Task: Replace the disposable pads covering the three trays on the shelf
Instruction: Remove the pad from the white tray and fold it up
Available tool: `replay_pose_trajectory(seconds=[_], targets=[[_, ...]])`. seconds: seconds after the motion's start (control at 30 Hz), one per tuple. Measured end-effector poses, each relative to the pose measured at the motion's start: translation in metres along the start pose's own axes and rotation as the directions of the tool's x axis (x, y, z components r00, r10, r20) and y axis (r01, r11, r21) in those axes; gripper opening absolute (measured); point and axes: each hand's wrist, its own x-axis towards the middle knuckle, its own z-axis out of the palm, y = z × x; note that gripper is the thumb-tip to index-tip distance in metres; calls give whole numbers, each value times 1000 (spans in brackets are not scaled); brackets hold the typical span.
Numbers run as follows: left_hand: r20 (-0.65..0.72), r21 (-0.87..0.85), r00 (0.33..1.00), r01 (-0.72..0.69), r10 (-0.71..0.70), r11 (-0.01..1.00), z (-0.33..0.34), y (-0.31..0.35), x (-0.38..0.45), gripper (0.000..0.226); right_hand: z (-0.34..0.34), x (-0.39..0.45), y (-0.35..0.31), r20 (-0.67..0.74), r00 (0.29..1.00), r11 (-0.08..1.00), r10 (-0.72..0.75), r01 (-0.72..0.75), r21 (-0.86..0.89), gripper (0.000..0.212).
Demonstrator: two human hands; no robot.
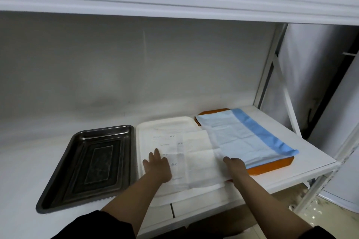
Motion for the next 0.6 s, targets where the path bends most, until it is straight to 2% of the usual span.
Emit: replay_pose_trajectory(seconds=[0.1,0.2,0.27,0.33,0.5,0.6], targets=[[71,-146,983,-159,170,976,0,26,0,81,-4,9,-3,2,999,993,-49,49,-109,31],[94,-279,949,-265,301,923,-1,57,-1,90,-5,14,-5,37,998,986,-56,61,-154,23],[85,-354,931,-304,354,885,-1,78,-2,98,-5,19,-4,48,996,987,-69,75,-141,32],[82,-419,918,-320,387,849,1,93,-3,106,-4,18,-6,90,994,991,-59,69,-114,38],[22,-550,913,-330,408,767,0,107,-7,121,2,13,-17,160,984,987,-83,103,-121,38],[-71,-618,909,-364,411,697,-7,103,-10,119,7,7,-24,230,966,993,-114,112,23,28]])
